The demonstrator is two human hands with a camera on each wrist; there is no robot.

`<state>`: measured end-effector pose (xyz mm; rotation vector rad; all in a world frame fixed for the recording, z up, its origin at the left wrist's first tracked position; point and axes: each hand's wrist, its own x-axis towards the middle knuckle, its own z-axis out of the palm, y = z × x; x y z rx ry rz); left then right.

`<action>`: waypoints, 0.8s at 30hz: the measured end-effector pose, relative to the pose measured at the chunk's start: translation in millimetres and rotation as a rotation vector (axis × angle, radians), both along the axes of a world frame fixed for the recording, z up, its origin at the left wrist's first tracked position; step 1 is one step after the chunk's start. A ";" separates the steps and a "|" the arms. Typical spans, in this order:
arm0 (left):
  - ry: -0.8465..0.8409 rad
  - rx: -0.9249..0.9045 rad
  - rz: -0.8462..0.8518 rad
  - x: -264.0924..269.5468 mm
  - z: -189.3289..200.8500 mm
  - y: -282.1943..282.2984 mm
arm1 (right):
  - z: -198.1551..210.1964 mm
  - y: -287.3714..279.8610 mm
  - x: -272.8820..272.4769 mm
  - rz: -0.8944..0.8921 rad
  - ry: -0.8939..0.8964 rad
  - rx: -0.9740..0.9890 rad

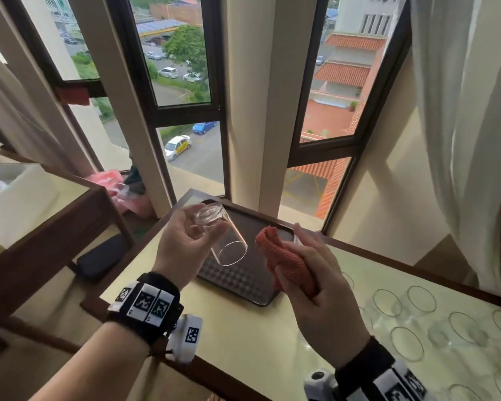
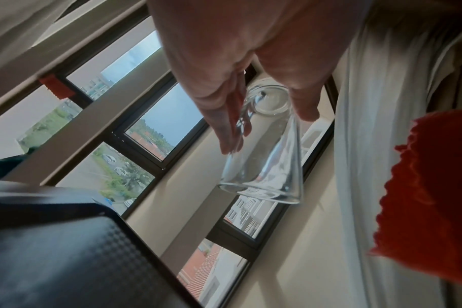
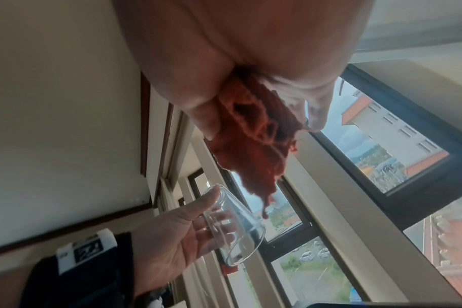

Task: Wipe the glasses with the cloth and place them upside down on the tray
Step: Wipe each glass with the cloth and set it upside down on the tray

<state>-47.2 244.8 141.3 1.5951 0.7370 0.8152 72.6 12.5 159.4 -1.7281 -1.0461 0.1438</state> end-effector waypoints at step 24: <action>0.631 0.133 -0.005 135.5 -151.5 259.1 | -82.9 99.1 33.5 -0.091 0.147 -0.413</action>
